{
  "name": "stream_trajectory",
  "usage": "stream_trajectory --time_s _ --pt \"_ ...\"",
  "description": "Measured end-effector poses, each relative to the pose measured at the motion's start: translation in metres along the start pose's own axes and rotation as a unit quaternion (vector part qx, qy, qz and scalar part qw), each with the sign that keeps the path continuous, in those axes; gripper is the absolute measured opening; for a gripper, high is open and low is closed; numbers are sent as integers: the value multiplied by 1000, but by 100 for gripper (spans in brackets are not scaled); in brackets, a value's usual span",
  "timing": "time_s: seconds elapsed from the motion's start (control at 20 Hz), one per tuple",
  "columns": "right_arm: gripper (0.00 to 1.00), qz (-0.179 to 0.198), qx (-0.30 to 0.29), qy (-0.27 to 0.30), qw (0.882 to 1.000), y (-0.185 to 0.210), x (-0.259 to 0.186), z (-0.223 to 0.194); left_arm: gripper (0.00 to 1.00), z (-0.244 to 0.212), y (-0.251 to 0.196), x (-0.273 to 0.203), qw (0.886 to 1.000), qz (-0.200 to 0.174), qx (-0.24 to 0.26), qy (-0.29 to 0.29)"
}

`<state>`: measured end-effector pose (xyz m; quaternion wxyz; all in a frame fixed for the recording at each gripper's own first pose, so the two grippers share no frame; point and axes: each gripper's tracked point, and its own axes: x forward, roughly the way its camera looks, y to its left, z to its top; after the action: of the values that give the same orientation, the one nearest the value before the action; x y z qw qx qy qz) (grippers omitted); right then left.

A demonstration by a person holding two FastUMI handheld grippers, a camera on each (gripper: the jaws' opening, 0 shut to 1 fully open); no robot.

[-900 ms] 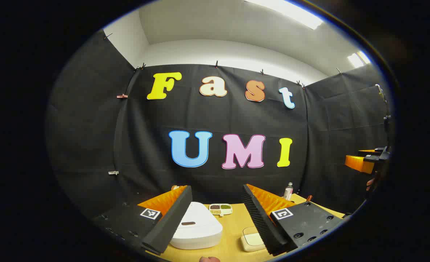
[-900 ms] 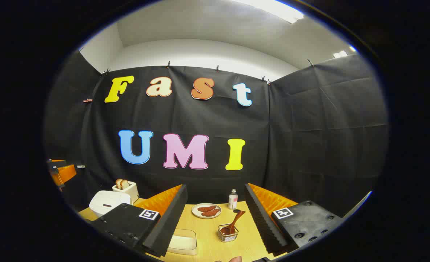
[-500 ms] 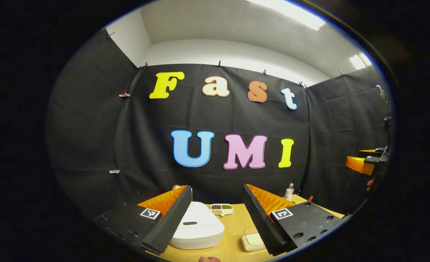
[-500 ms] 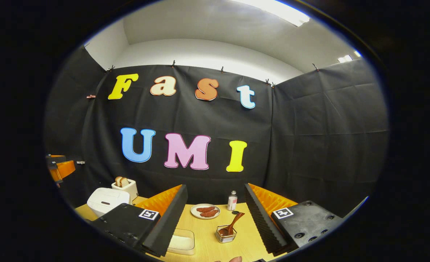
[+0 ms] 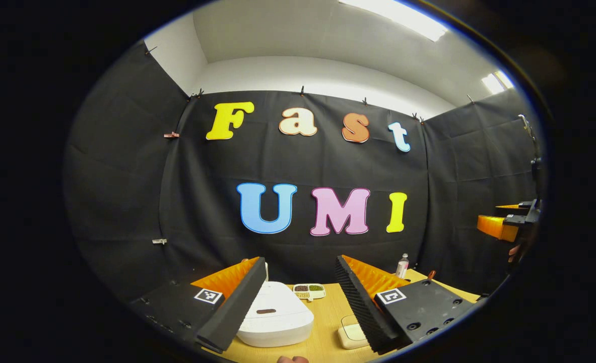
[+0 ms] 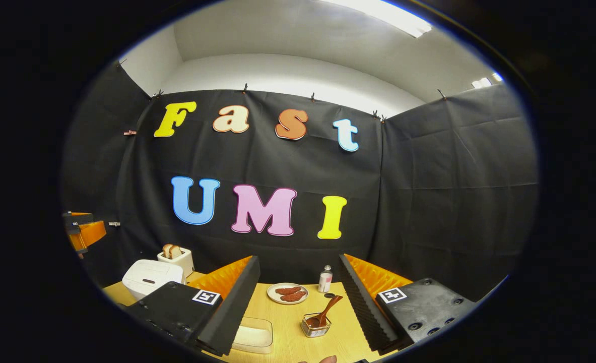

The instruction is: Close the left gripper, press the button to open the rice cooker; take a wooden spoon from the chopstick holder with the right hand, scoop a spoonful of rice and pour it into the rice cooker, then put the wooden spoon back into the chopstick holder.

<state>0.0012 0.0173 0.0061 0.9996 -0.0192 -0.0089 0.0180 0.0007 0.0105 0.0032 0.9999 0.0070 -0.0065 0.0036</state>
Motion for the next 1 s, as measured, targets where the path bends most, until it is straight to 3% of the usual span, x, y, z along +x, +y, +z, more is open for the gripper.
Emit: stream_trajectory --time_s 0.2,0.4,0.5,0.55,0.65,0.8,1.0 --pt "96 -2 -1 0 1000 -1 0 0 94 2 5 1 1000 3 4 -4" --pt "98 -4 -2 4 1000 -3 0 -2 82 6 2 1 1000 -19 0 -12" --pt "98 -5 -2 4 1000 -3 0 -2 59 -2 2 6 999 -32 1 1" --pt "98 -5 -2 5 1000 -3 0 -2 34 -7 3 8 999 -39 -2 8" --pt "98 -5 -4 5 1000 -3 -1 -1 8 -14 2 17 998 -63 -16 23" --pt "98 -8 -18 0 1000 -7 -3 4 3 -32 16 35 994 -85 -30 56" --pt "98 -14 -32 2 999 -16 -8 2 6 -72 50 76 988 -87 -43 122"
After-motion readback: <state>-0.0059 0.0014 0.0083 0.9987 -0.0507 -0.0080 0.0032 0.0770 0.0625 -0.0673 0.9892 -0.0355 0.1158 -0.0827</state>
